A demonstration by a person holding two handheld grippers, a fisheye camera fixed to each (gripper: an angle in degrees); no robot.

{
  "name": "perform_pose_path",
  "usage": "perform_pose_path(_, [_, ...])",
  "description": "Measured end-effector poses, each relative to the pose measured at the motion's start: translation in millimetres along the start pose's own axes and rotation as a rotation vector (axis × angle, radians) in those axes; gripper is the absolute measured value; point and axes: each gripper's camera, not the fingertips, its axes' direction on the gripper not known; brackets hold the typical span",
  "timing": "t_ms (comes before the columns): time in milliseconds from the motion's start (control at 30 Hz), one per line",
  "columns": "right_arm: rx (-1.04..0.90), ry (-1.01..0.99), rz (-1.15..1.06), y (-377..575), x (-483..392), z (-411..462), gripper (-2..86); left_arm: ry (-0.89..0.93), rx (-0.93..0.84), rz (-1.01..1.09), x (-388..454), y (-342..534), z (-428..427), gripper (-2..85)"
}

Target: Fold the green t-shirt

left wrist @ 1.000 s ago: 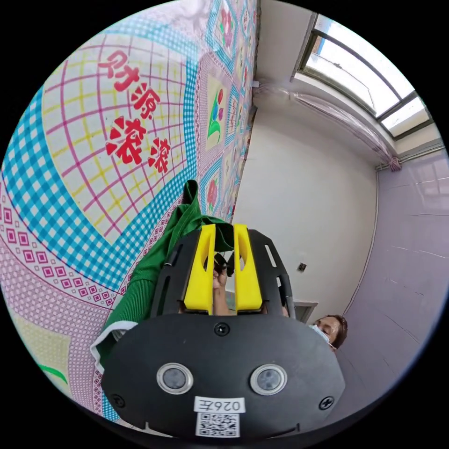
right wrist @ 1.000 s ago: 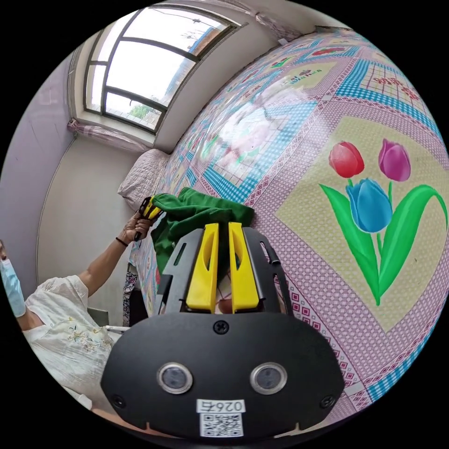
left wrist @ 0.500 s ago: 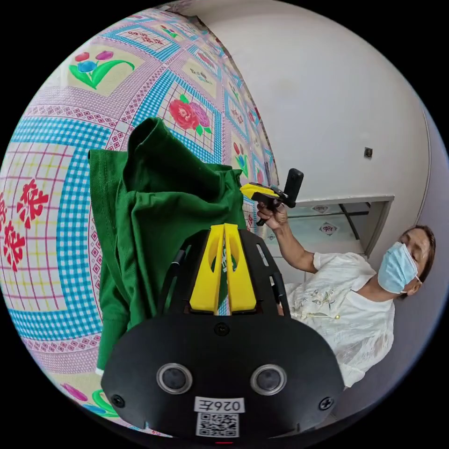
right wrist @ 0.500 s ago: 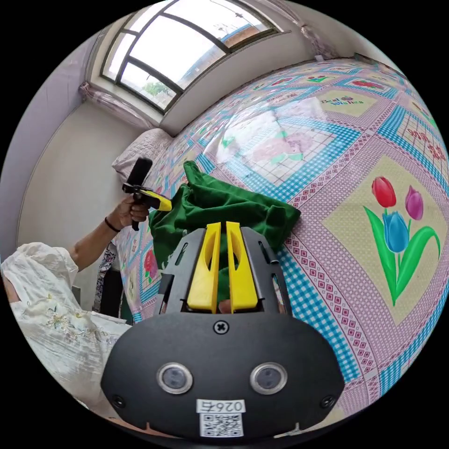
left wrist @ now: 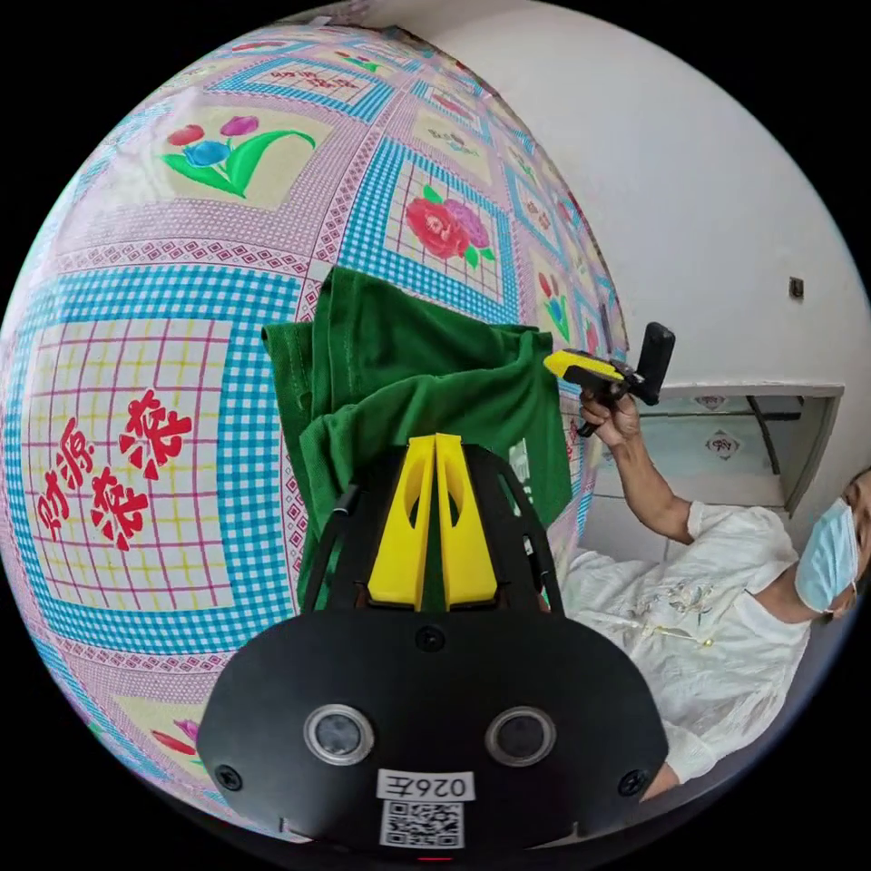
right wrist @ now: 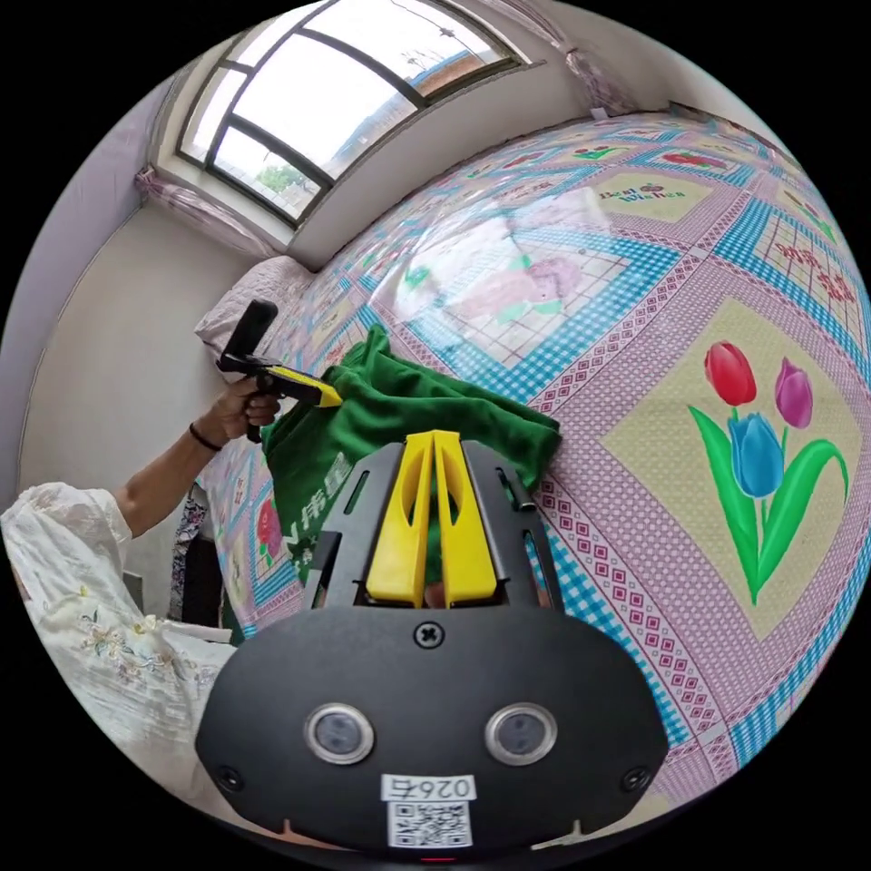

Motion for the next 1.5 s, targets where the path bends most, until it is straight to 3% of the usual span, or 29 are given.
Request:
perform_pose_path(33, [-0.041,0.12,0.027,-5.0,5.4,8.6,-0.9,0.09,0.011,-0.028,-11.5,-6.4,-0.5,-0.9])
perform_pose_path(133, [0.011,0.087,0.066,3.6,12.2,-11.1,-0.9,0.239,0.14,-0.076,-22.7,10.1,-19.1,-1.0])
perform_pose_path(300, [0.012,-0.024,-0.011,42.3,-25.6,-27.0,-0.9,0.209,0.277,-0.025,7.0,93.8,-39.8,-1.0])
perform_pose_path(500, [-0.147,-0.117,-0.151,89.4,-93.5,13.4,-0.9,0.161,0.481,-0.157,13.3,197.8,-10.8,-1.0])
perform_pose_path(600, [-0.183,-0.047,-0.136,107.6,-91.9,21.4,-0.9,0.07,0.441,-0.286,-25.1,205.6,-1.3,-1.0])
perform_pose_path(700, [-0.174,-0.109,-0.025,120.5,-69.9,8.9,-0.9,0.182,0.407,-0.294,-51.4,203.5,-0.7,-1.0])
perform_pose_path(900, [-0.15,-0.101,-0.052,137.4,-84.1,-14.7,-0.9,0.073,0.399,-0.103,7.6,209.1,3.0,-1.0])
perform_pose_path(967, [-0.229,-0.02,-0.081,145.4,-89.3,-3.4,-0.9,-0.012,0.3,-0.187,-4.1,210.0,19.3,-1.0])
perform_pose_path(1033, [-0.22,-0.026,-0.076,153.3,-89.8,-6.3,-0.9,0.084,0.28,-0.228,-18.7,213.1,29.2,-1.0])
perform_pose_path(1333, [-0.05,-0.01,-0.1,134.5,-106.7,-42.4,-0.9,0.079,0.468,-0.048,61.6,222.1,39.4,-1.0])
perform_pose_path(1500, [-0.054,0.098,-0.092,88.2,-86.6,-8.5,-0.9,-0.018,0.31,-0.054,71.7,166.4,92.6,-1.0])
